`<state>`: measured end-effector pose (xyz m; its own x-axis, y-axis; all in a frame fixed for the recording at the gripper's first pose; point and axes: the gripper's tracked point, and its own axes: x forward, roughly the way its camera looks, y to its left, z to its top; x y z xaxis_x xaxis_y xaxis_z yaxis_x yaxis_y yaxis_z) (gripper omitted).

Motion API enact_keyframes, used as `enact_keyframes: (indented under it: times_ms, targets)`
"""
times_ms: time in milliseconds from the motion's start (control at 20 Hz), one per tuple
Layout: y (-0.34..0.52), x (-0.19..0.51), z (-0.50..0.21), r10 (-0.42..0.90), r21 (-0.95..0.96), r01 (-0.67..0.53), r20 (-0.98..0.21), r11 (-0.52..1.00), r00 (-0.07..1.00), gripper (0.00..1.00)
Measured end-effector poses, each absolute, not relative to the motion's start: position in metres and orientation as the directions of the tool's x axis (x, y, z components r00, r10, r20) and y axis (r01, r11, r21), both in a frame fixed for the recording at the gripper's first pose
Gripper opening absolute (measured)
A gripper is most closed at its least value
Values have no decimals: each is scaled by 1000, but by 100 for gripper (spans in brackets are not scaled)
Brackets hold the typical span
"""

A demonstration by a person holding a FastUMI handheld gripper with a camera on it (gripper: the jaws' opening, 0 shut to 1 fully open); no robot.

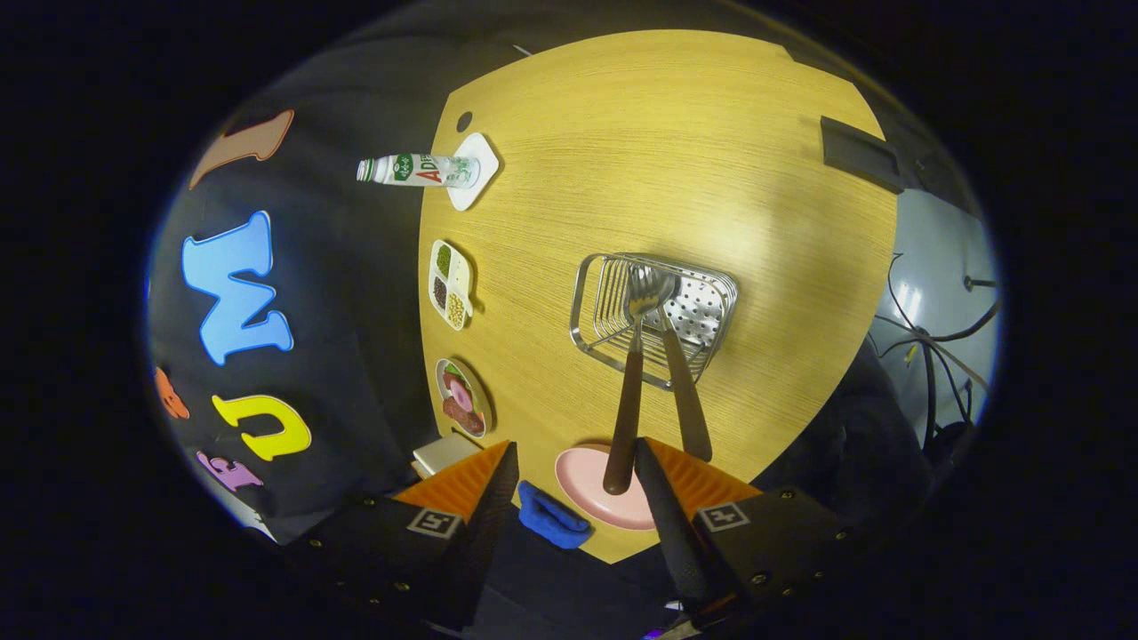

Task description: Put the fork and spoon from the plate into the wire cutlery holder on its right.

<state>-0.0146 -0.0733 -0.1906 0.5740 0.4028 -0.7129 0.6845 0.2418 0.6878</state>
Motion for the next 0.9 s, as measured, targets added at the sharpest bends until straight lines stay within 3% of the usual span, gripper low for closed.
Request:
enact_keyframes:
  times_ms: [50,200,600,900]
  targets:
    - [-72,-14,-191,395,689,680,-714,252,578,81]
    - [-73,-15,-183,368,683,666,-727,299,580,98]
    - [-90,-8,-158,203,638,573,-740,514,641,98]
    - [-116,16,-95,-22,501,381,-583,777,812,98]
